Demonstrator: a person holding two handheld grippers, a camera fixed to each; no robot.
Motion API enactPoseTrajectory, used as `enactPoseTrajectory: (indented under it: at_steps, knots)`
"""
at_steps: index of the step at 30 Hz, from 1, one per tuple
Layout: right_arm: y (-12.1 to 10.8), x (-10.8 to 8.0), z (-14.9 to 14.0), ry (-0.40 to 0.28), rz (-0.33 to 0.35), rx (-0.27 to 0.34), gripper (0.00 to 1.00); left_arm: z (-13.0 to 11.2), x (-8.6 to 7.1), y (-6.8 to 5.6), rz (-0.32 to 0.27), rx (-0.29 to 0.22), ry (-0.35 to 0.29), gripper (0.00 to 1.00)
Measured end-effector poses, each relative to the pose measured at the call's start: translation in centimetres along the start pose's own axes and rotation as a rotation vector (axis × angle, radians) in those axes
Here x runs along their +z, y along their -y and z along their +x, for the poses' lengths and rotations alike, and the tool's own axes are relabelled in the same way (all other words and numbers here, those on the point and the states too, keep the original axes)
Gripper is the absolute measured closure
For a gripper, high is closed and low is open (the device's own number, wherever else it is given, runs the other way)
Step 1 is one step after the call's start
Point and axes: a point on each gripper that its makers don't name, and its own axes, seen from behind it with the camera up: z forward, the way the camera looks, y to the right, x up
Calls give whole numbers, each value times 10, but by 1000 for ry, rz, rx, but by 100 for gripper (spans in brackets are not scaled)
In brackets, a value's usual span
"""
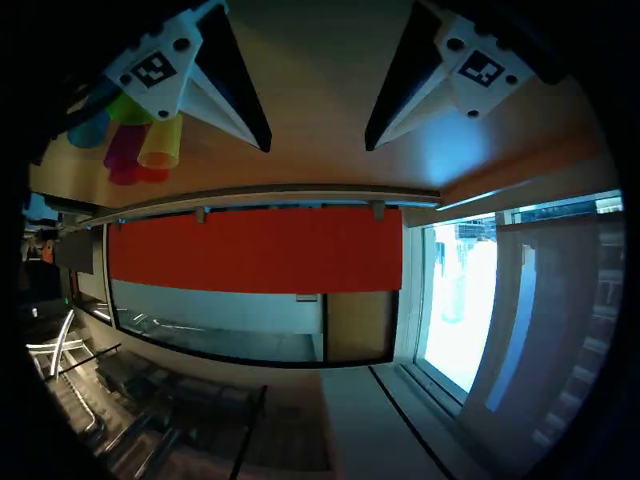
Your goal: Pour water
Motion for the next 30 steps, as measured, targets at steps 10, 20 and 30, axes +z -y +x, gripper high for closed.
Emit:
enactPoseTrajectory:
  at_steps: [10,20,30]
  knots:
    - [-3,3,-11,21,-8,15,0,0,0,0,0,0,0,14]
    - [-9,5,-19,45,-21,35,0,0,0,0,0,0,0,14]
    - [-10,5,-17,49,-21,37,0,0,0,1,0,0,0,14]
